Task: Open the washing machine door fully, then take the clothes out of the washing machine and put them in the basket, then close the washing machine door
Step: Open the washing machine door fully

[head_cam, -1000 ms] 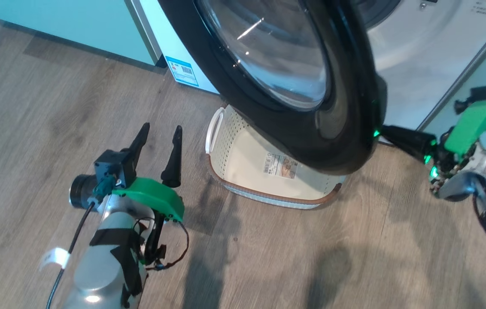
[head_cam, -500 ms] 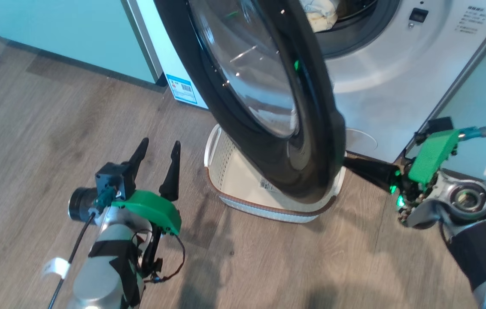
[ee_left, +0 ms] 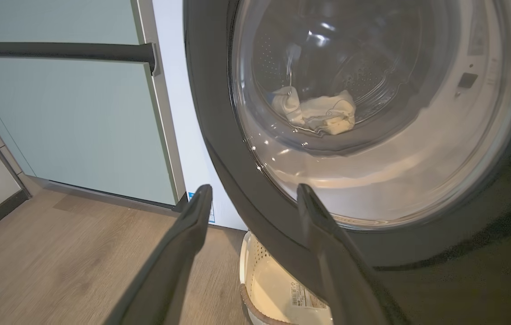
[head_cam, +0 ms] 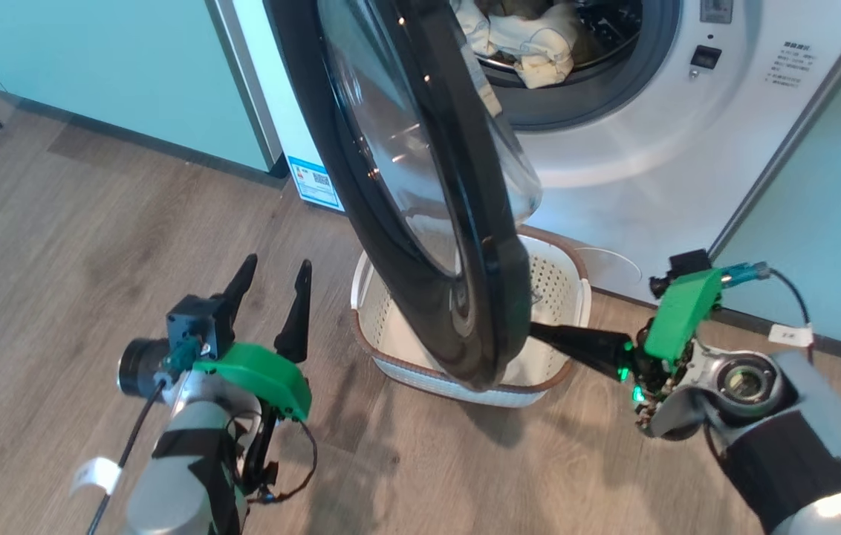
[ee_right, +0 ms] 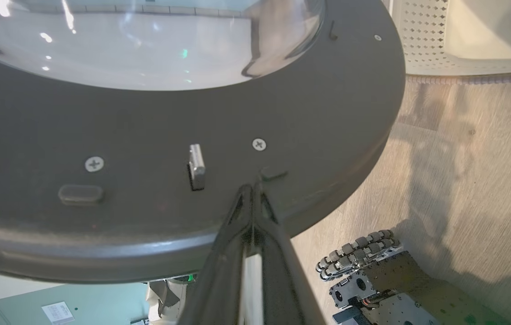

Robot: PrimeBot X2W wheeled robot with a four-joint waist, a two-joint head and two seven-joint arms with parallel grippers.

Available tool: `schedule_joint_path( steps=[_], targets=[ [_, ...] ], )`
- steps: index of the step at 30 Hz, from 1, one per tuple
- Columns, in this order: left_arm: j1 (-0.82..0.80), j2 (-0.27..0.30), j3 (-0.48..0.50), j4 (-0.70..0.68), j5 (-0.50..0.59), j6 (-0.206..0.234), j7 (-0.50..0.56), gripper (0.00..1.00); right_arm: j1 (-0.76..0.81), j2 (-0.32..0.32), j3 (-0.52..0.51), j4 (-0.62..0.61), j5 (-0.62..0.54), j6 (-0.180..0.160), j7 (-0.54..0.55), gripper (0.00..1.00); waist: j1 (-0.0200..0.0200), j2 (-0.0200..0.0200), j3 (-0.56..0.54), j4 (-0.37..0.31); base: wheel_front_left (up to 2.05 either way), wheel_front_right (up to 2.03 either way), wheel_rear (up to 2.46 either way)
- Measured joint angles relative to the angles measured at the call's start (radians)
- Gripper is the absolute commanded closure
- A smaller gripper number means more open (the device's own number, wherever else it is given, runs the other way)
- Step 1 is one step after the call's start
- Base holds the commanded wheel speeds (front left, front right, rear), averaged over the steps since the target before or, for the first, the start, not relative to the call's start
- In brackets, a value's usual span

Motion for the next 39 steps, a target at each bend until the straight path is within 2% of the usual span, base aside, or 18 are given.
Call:
schedule_joint_path(
  steps=[18,24,25,26,27,28,34,39],
  targets=[
    [0.037,0.001,0.027,0.005,0.017,-0.011,0.0,0.0,0.024,0.027,0.038,0.006,0.035,0.0,-0.036,1.0,0.0001,0.0,-0.035,-0.007,0.0,0.0,0.0],
    [0.046,0.001,0.038,0.018,0.026,-0.016,0.0,0.0,0.084,0.036,0.028,0.0,0.055,0.0,-0.078,0.98,0.0001,0.0,-0.072,-0.02,0.0,0.0,0.0],
    [0.053,0.001,0.047,0.02,0.026,-0.016,0.0,0.0,0.097,0.037,0.022,-0.003,0.055,0.0,-0.093,0.73,0.0,0.0,-0.081,-0.023,0.0,0.0,0.0],
    [0.061,0.002,0.056,0.023,0.026,-0.017,0.0,0.0,0.11,0.037,0.017,-0.009,0.054,0.0,-0.109,0.55,0.0,0.0,-0.09,-0.027,0.0,0.0,0.0],
    [0.069,0.006,0.06,0.026,0.026,-0.017,0.0,0.0,0.124,0.037,0.009,-0.015,0.054,0.0,-0.122,0.24,0.0,0.0,-0.098,-0.031,0.0,0.0,0.0],
    [0.078,0.011,0.064,0.027,0.026,-0.017,0.0,0.0,0.136,0.038,0.001,-0.022,0.051,0.0,-0.14,0.0,0.0,0.0,-0.105,-0.038,0.0,0.0,0.0],
    [0.099,0.03,0.102,0.026,0.023,-0.026,0.0,0.0,0.195,0.036,-0.047,-0.113,-0.004,0.0,-0.266,0.0,-0.0001,0.0,-0.137,-0.091,0.0,0.0,0.0],
    [0.126,0.054,0.132,0.016,0.023,-0.035,0.0,0.0,0.247,-0.017,-0.062,-0.203,-0.082,0.0,-0.44,0.0,0.0,0.0,-0.165,-0.154,0.0,0.0,0.0]
  ],
)
